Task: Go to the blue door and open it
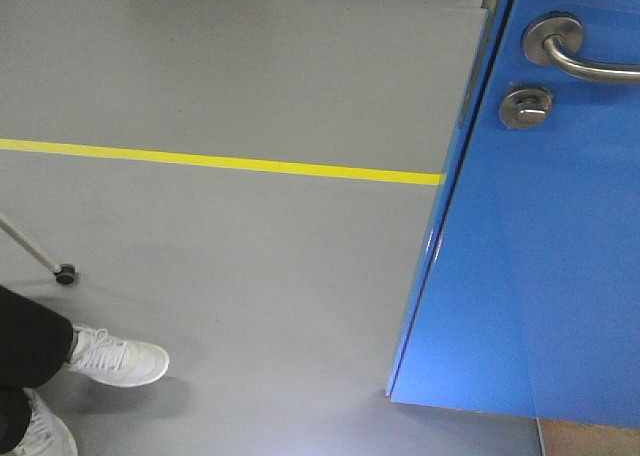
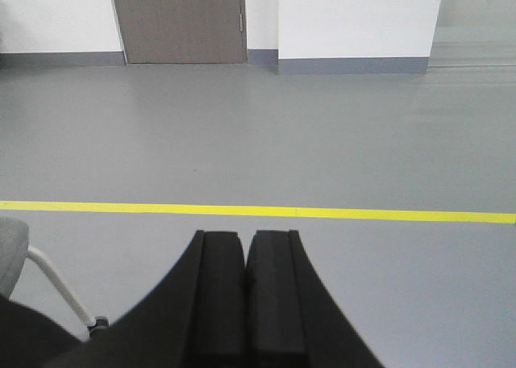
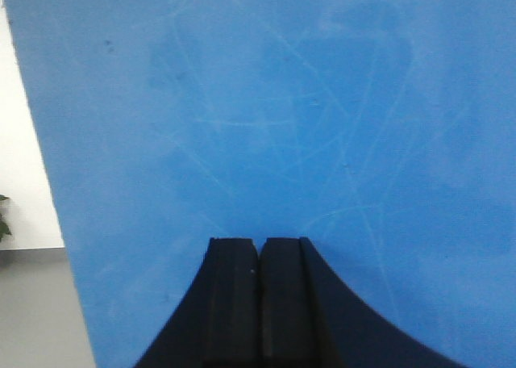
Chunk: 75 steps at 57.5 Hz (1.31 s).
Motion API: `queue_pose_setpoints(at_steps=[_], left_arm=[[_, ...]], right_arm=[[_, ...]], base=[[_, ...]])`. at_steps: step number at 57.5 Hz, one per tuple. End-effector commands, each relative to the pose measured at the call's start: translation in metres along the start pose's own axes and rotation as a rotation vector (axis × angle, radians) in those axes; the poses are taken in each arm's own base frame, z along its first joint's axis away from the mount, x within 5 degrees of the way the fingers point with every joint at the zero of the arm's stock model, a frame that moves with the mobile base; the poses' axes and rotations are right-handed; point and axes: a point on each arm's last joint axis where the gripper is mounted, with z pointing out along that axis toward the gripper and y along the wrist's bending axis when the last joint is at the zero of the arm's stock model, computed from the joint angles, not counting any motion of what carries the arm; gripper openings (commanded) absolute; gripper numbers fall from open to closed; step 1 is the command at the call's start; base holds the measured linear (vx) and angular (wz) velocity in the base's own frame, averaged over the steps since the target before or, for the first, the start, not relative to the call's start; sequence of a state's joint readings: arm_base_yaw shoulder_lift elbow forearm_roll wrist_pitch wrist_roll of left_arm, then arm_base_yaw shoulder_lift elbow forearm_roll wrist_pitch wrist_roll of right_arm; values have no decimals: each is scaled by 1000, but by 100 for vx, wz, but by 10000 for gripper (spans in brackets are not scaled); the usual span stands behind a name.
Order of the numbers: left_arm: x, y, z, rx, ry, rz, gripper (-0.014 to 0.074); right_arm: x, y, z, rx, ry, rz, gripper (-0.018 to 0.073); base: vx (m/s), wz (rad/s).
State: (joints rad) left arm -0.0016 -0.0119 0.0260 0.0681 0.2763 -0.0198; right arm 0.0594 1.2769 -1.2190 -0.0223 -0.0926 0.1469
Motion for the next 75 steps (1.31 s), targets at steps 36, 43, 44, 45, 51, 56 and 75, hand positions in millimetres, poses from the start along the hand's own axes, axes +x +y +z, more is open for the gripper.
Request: queue_pose_setpoints(at_steps=[36, 43, 44, 45, 51, 56, 75], left_arm=[[-17, 0, -4, 7, -123, -8, 73], [-17, 0, -4, 7, -123, -8, 73], [-17, 0, -4, 7, -123, -8, 73], [-17, 0, -4, 7, -123, -8, 73], [-17, 0, -4, 7, -123, -8, 73], [-17, 0, -4, 7, -123, -8, 73], [-17, 0, -4, 7, -123, -8, 73]], right_arm=[[-2, -1, 13, -6, -63, -14, 12], [6, -2, 20, -3, -37, -14, 12], [8, -2, 22, -3, -33, -13, 12], [8, -2, 22, -3, -31, -13, 12], [14, -3, 26, -1, -16, -13, 12], [16, -3, 28, 0, -9, -13, 12], [18, -3, 29, 0, -5, -13, 12]], base=[[10, -4], [-7, -2], [-7, -1], [-7, 0], [-7, 2], [-5, 5], [-1, 3]])
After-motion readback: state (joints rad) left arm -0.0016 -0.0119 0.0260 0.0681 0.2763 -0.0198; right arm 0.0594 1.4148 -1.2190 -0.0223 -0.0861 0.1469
